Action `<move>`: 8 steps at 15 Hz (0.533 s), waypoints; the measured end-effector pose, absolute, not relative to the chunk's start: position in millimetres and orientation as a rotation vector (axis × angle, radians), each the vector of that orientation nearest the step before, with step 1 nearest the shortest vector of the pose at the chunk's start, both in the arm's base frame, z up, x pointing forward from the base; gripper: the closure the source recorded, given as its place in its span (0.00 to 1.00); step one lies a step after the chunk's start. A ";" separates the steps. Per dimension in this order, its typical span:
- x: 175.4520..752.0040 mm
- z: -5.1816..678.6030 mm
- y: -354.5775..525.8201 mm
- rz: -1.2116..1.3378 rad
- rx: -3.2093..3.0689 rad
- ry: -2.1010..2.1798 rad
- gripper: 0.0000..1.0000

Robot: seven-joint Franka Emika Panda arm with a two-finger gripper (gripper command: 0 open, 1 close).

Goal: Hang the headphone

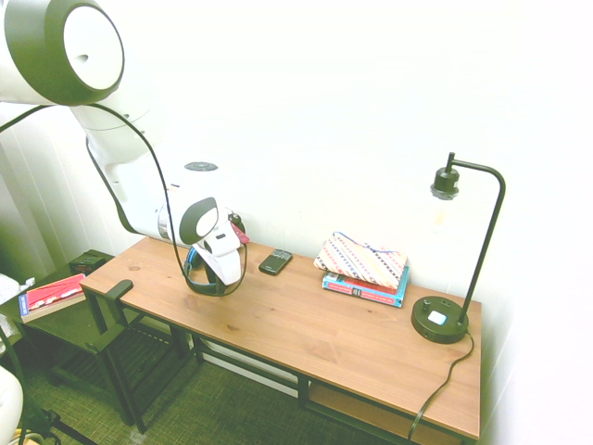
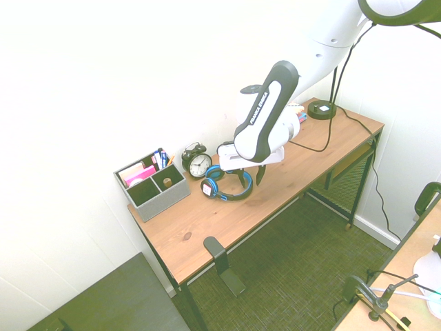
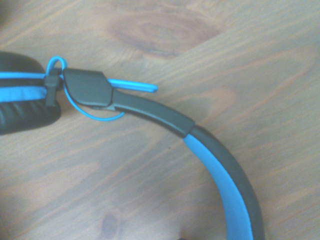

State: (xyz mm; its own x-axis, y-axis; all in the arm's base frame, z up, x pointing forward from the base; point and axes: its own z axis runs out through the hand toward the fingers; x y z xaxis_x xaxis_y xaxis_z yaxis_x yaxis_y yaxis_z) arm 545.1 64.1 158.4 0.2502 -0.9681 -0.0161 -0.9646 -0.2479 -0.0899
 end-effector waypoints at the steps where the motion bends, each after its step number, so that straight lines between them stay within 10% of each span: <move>1: 543.8 156.4 65.6 -0.059 -2.419 1.876 1.00; 8: 540.7 157.8 69.7 -0.075 -2.421 1.862 1.00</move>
State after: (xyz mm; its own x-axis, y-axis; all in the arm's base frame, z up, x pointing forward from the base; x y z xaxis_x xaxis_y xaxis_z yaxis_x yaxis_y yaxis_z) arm 540.7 69.7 157.8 0.2573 -0.9662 -0.0136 -0.9620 -0.2548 -0.0978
